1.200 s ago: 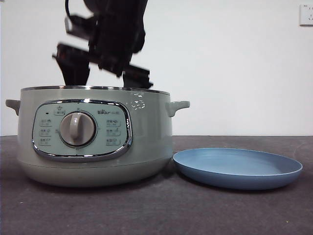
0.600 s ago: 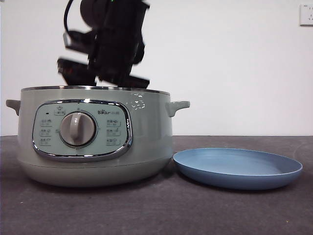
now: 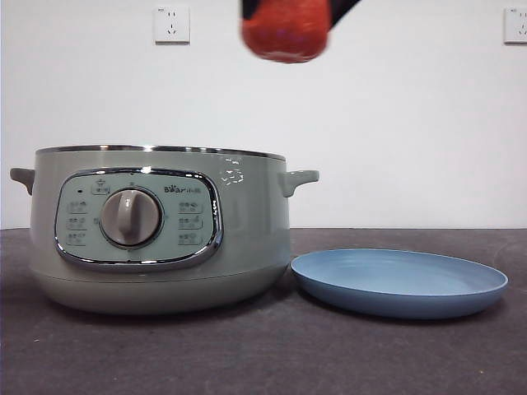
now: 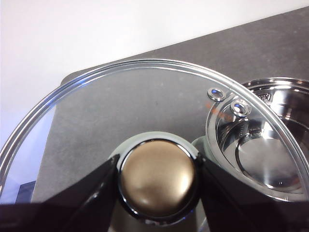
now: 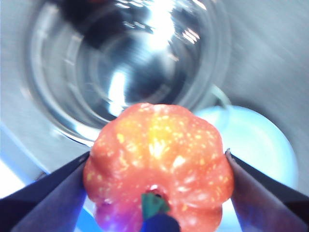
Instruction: Take the pumpkin out from the steamer,put the pumpkin in the blue plate,close the lid
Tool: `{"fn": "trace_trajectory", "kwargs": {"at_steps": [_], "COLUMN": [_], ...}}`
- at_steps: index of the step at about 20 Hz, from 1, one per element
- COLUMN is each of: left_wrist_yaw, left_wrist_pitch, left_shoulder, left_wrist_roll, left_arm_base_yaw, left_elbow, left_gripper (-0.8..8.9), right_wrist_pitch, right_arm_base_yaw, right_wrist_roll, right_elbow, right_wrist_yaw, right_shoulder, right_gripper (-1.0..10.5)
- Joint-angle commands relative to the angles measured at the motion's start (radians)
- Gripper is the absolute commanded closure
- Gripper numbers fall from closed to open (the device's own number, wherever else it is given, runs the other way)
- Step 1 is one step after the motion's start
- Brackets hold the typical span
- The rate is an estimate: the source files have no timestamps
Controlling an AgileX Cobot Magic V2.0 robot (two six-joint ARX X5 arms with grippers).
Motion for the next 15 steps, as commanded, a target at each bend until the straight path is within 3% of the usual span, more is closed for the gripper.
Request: {"fn": "trace_trajectory", "kwargs": {"at_steps": [1, 3, 10, 15], "left_wrist_yaw": [-0.006, -0.006, 0.024, 0.103], "left_wrist_pitch": [0.052, 0.052, 0.088, 0.155], "left_shoulder": [-0.010, -0.010, -0.010, -0.010], "left_wrist_roll": [0.008, 0.007, 0.003, 0.000], "left_arm_base_yaw": [0.000, 0.000, 0.000, 0.000], "left_elbow": [0.010, 0.010, 0.010, 0.010], "left_gripper": [8.22, 8.22, 8.22, 8.22], "right_wrist_pitch": [-0.016, -0.005, 0.256, 0.436], "right_arm_base_yaw": [0.002, 0.002, 0.001, -0.066], "right_wrist_roll": [0.040, 0.068, 0.119, 0.111], "right_elbow": [-0.121, -0.245, -0.688, -0.856], "right_wrist_yaw": [0.096, 0.174, 0.178, 0.174], "right_shoulder": [-0.067, -0.139, -0.432, -0.446], "right_gripper": [9.6, 9.6, 9.6, 9.6]}}
